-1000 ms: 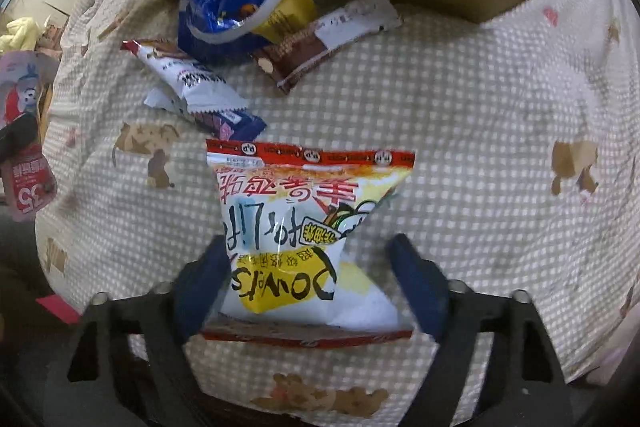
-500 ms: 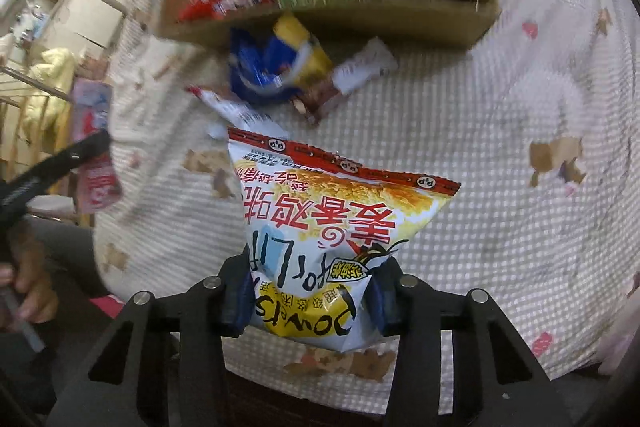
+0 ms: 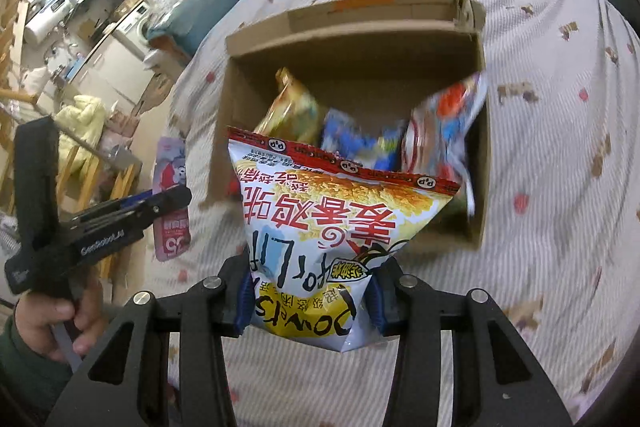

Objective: Organize snacks
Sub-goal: 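Lower both packets into the box and open both grippers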

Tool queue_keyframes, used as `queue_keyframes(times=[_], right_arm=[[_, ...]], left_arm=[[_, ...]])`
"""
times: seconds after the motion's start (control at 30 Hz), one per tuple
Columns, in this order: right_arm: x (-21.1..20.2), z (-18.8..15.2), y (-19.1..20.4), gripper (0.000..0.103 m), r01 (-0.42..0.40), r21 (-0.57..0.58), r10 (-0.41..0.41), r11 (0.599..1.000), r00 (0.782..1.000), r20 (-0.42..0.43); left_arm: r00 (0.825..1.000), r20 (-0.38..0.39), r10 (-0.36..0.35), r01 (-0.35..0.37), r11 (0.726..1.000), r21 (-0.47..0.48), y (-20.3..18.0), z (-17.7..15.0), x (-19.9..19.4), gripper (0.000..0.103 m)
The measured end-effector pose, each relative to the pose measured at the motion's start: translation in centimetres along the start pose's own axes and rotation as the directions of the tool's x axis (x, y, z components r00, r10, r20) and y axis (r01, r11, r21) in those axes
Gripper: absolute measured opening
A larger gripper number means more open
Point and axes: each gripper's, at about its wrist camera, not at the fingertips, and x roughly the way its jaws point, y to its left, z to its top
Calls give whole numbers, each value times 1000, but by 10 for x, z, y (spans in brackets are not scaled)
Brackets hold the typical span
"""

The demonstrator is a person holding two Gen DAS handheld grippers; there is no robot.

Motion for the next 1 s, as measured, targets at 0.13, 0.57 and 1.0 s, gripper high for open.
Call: queue_keyframes(times=[0.13,0.57,1.0], right_arm=[[24,39,-5,46,32,20,-32,999,999,3],[101,90,-20,46,71,55,-65,996,993,-103],[102,94,-20,49,44,68,-39,997,997,-66]], left_arm=[[1000,14,28,-29,999,21,-10,31,19,22],[992,-39,121,-120,992,28,-15,73,84,24],[993,-28,110,-110,994,27,-18,74,82,34]])
